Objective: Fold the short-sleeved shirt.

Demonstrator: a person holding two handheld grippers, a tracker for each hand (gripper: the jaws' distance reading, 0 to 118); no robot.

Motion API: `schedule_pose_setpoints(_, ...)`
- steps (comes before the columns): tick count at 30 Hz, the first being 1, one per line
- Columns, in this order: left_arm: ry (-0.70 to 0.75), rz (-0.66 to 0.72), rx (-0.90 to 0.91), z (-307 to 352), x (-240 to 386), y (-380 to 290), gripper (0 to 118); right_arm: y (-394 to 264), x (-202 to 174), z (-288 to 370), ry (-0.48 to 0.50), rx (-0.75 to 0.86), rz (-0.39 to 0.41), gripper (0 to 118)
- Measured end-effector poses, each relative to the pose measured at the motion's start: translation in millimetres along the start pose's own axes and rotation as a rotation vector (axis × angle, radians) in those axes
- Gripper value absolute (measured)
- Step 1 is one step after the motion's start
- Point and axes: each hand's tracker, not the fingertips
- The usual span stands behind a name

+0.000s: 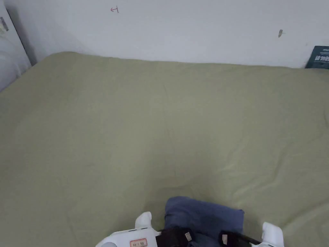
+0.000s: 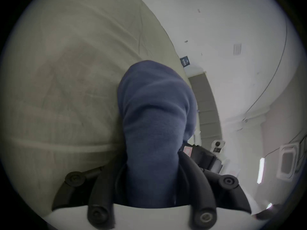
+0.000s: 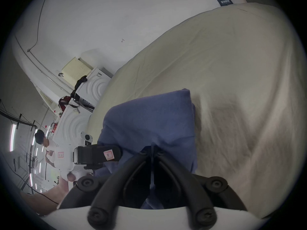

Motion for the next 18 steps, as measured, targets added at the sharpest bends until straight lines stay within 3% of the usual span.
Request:
schedule_pose_setpoints(5, 0.211, -0.188, 0.008, 41, 23, 21, 28, 0, -22, 13, 0.027, 0.02, 0.041, 7)
schedule_pose_setpoints(11, 0.347, -0.205, 0.118, 168, -20, 94, 28, -6, -50, 11, 0.009, 0.001, 0.087, 7)
schedule_pose_setpoints(18, 0.533, -0.115, 0.144, 347, -108, 183, 28, -16, -82, -11, 0.005, -0.055, 0.128, 7)
